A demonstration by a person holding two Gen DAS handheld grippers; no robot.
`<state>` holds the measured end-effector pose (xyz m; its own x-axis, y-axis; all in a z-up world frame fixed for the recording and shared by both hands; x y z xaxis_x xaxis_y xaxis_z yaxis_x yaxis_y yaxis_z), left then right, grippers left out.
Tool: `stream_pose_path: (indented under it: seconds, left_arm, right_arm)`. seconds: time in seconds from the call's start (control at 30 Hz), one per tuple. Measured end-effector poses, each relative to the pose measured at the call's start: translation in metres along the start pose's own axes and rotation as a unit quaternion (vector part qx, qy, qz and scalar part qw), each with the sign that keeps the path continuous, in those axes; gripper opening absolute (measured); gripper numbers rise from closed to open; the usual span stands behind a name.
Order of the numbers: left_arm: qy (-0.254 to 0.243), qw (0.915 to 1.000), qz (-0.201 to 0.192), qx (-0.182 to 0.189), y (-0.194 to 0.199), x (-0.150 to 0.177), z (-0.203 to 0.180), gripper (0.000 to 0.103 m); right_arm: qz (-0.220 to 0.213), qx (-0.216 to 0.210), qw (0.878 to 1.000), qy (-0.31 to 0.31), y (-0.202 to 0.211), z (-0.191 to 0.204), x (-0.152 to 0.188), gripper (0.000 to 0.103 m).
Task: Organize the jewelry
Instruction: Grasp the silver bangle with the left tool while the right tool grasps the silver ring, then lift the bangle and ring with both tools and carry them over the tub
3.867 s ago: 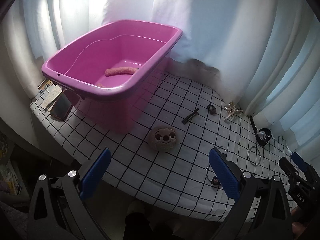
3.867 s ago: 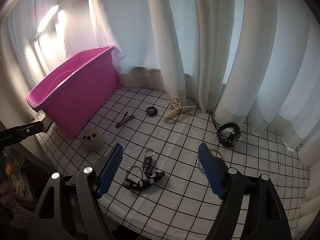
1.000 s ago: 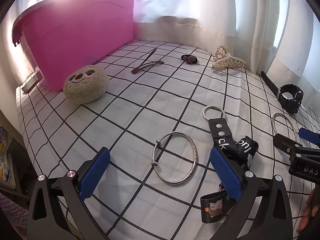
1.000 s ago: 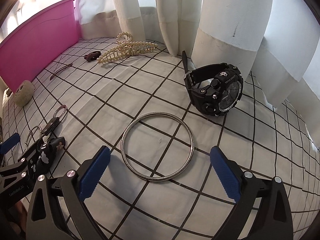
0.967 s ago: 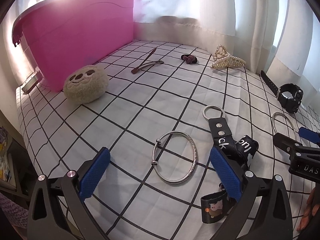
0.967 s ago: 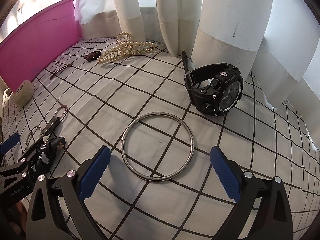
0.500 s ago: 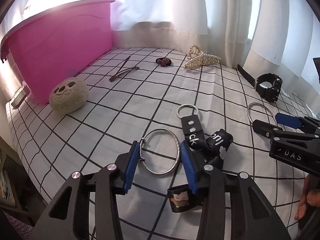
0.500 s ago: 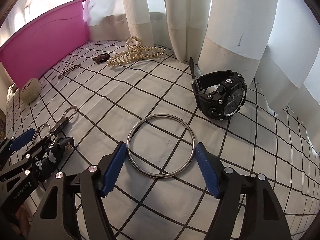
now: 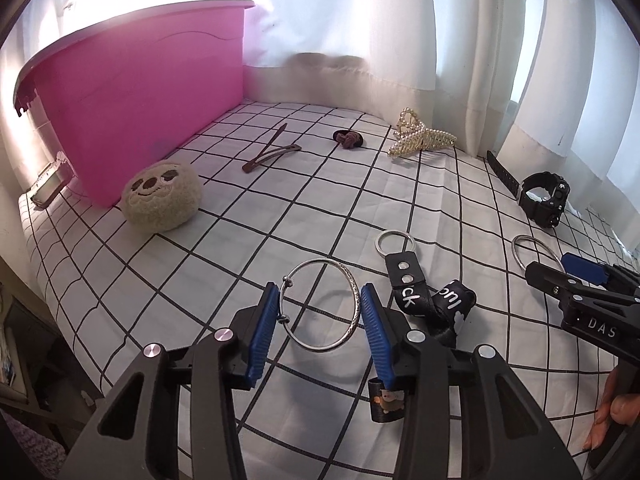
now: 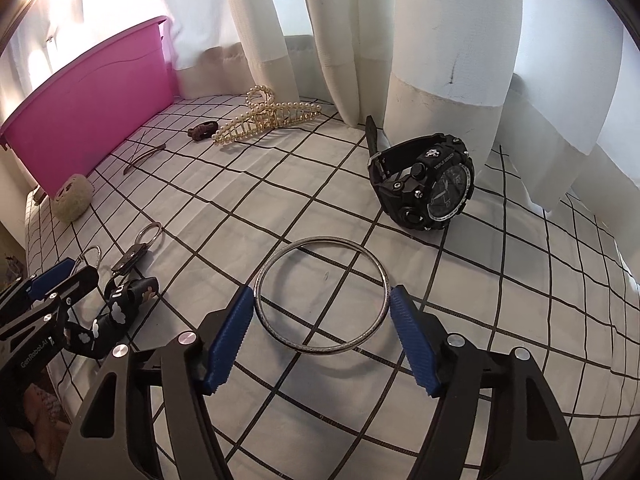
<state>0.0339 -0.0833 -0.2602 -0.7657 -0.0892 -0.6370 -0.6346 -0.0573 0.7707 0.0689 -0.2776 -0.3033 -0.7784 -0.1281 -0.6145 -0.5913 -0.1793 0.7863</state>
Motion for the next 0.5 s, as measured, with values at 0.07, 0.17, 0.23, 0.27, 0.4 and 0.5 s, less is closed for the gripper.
stream_pose_path:
  seconds: [0.07,0.17,0.23,0.27,0.4,0.5]
  left_arm:
    - [0.004,1.0000,-0.003,0.002,0.005,-0.004,0.002,0.041]
    - [0.008,0.9999,-0.006,0.001,0.012,-0.011,0.006,0.041]
    - [0.009,0.9999,-0.010,0.001,0.017,-0.016,0.007,0.041]
    - [0.009,0.9999,-0.012,-0.001,0.019,-0.018,0.007,0.041]
    - [0.011,0.9998,-0.017,-0.001,0.027,-0.025,0.008,0.041]
    - [0.014,0.9997,-0.019,0.002,0.032,-0.030,0.007,0.041]
  right_arm:
    - [-0.001,-0.001,1.000,0.003,0.004,0.001,-0.001,0.068]
    - [-0.002,-0.002,1.000,0.008,0.009,0.003,-0.005,0.067]
    - [-0.003,-0.002,1.000,0.010,0.012,0.003,-0.008,0.067]
    - [-0.004,-0.003,1.000,0.010,0.014,0.002,-0.009,0.067]
    - [-0.014,-0.003,1.000,0.014,0.024,0.004,-0.017,0.067]
    - [-0.017,-0.003,1.000,0.015,0.028,0.005,-0.023,0.066]
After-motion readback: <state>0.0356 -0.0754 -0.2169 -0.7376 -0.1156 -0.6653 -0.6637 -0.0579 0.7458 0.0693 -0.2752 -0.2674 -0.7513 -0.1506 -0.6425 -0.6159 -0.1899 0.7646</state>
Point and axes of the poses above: each gripper's, at about its wrist camera, not at the fingertips, and y roughly against the way its jaws point, z to its left, x to its underside, the point moved 9 cm from there along -y, roughly the way its jaws point, and after that the axes turned 4 degrees about z, right-handed, at the moved point
